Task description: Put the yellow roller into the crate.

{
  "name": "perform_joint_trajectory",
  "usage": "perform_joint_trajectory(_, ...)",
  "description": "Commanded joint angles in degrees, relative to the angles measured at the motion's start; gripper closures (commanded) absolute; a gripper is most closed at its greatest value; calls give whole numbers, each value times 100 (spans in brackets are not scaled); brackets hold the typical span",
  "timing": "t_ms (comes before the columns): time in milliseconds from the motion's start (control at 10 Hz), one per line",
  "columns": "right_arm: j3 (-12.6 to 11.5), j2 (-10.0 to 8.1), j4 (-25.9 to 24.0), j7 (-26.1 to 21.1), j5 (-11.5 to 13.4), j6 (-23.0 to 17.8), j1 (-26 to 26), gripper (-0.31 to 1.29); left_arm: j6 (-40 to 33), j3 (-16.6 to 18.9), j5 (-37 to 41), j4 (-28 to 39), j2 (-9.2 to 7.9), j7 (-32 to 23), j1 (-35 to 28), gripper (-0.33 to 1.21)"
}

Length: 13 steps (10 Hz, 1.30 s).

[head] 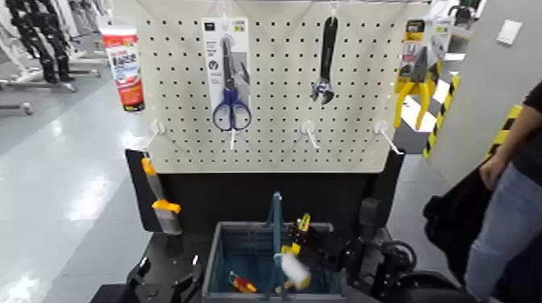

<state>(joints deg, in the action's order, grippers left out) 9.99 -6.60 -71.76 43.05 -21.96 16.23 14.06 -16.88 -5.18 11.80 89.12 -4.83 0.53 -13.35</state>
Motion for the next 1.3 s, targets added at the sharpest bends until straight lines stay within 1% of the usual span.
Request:
perform_joint_trajectory(100,-59,-25,-92,90,-1,135,-9,10,0,8,-3,0,0,0,0,11)
perform_joint_trajectory(200,-103,-25,-163,107,60,135,-9,3,0,8,6,0,0,0,0,11)
perform_joint_trajectory(700,-287,-43,-725,107,421,240,-176,4,0,8,6,0,0,0,0,11)
perform_joint_trajectory(800,-393,-34,-962,64,544,266,-299,4,0,8,6,9,0,0,0,11)
perform_joint_trajectory(1000,-603,-25,-1622,-147,843,407,-721,8,0,8,6,9,0,0,0,11)
perform_joint_trajectory(1100,-735,-16,-2044,-350,948,451,-1002,11,0,8,6,0,0,0,8,11)
perform_joint_trajectory(1200,-832,10,-2474,-622,1106,521,-1283,11,9,8,6,0,0,0,8,11)
perform_joint_trajectory(1300,-876,45,-2782,-807,1185,442,-1521,11,9,8,6,0,-9,0,17,11)
